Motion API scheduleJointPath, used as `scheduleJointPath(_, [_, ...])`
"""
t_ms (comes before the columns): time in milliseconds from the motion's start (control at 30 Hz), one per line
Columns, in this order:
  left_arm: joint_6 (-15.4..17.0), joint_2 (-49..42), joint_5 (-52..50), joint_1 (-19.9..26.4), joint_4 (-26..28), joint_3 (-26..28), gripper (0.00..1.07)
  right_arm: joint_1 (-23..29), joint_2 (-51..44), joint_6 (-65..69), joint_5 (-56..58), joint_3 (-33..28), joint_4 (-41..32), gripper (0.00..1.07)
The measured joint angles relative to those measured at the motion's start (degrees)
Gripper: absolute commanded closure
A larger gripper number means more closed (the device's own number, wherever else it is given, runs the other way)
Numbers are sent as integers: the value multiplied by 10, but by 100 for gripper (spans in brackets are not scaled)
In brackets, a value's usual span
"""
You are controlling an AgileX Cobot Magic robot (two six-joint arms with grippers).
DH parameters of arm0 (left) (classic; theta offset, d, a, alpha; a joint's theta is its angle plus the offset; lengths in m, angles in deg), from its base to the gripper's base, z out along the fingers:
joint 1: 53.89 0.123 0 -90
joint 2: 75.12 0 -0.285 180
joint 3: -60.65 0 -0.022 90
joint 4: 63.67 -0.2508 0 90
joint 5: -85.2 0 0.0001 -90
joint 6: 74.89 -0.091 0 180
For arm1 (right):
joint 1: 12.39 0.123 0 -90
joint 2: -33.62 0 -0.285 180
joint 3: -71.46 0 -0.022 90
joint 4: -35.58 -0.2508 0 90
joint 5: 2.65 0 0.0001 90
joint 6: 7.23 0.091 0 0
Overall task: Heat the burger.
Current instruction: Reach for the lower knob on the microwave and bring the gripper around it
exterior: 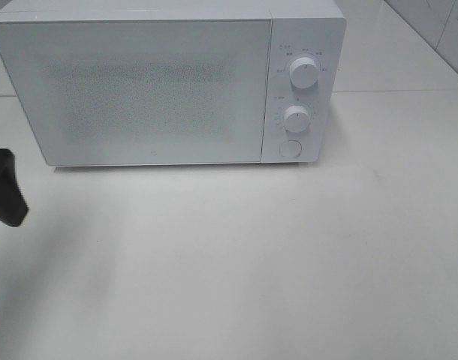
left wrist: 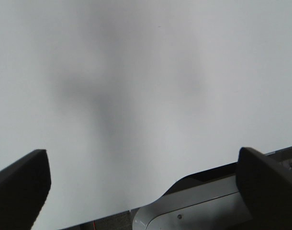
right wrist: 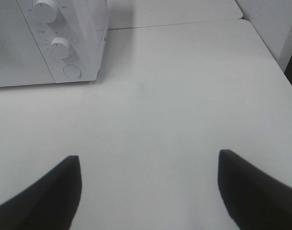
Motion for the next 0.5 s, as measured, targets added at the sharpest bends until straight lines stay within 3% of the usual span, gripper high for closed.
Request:
scheduleJointPath(200, [1, -79, 40, 73, -25, -26, 9, 0, 0, 0, 0, 0, 0, 31])
scheduleJointPath(500, [10, -226, 47, 95, -29, -111, 9, 0, 0, 0, 0, 0, 0, 31])
